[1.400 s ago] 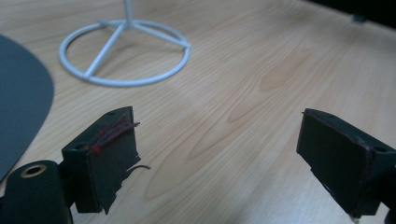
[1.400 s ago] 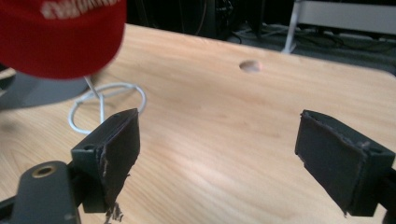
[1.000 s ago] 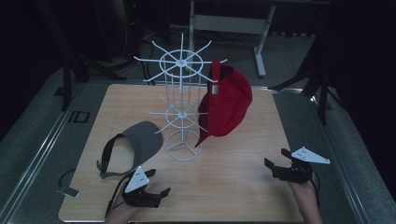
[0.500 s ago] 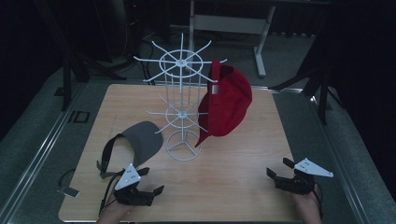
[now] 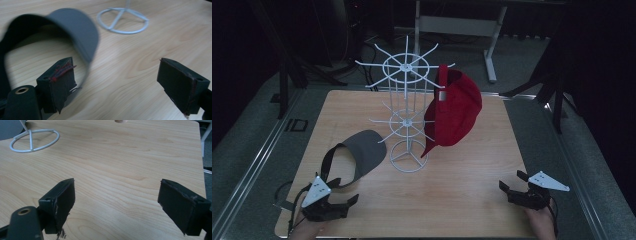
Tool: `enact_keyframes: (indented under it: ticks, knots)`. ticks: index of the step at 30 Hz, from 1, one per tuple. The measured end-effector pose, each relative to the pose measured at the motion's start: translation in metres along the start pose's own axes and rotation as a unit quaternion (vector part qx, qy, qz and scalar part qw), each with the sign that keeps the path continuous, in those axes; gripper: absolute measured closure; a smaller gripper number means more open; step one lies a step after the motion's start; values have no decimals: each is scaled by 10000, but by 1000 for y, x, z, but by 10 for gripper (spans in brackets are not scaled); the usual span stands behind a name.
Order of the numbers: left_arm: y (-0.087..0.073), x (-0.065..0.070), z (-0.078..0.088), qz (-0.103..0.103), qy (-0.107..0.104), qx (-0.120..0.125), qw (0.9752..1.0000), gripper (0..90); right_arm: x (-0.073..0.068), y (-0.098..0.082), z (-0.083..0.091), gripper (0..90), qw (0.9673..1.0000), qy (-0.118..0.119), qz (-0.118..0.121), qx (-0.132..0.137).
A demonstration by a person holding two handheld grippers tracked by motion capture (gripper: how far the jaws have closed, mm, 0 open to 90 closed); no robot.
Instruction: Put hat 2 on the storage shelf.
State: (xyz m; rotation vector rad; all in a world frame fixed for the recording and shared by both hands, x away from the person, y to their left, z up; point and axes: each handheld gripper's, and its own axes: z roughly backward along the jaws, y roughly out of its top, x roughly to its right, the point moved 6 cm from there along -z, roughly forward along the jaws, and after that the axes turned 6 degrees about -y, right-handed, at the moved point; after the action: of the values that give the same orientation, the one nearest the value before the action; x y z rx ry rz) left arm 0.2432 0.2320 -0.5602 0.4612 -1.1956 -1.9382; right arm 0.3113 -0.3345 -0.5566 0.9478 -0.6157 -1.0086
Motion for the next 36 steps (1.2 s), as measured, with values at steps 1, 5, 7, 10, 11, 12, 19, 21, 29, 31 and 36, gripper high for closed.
enact_keyframes:
  ticks: [1,5,7,10,11,12,19,21,29,31,36]
  knots:
    - [-2,-5,4,30,95,14,9999,148,-1,0,0,143,10000,17,-19,0]
    - [-10,-25,16,223,483,-80,9985,148,-2,-1,0,142,10000,23,-17,-12]
    - [-16,-34,20,326,655,-185,9971,148,-1,-1,0,143,10000,10,-25,-14]
    - [-25,-45,24,467,881,-319,9945,147,-1,-1,1,142,10000,24,-84,10]
    - [-27,-47,24,505,905,-340,9940,148,-1,-1,2,142,10000,27,-80,27]
    - [-30,-50,24,551,958,-380,9932,147,0,-1,2,142,10000,25,-83,31]
    - [-38,-64,14,698,1047,-769,9891,148,-1,-3,2,142,9999,33,-119,19]
    - [-37,-68,10,730,1032,-823,9886,149,-1,-4,1,142,9999,34,-120,2]
    - [-35,-74,-6,584,893,-1039,9888,242,0,-7,1,142,9999,39,-144,-19]
    - [-35,-75,-9,647,852,-1006,9892,273,1,-7,1,142,9999,32,-155,-14]
    - [-36,-75,-14,619,945,-1021,9883,430,2,-9,1,142,9999,8,-146,-73]
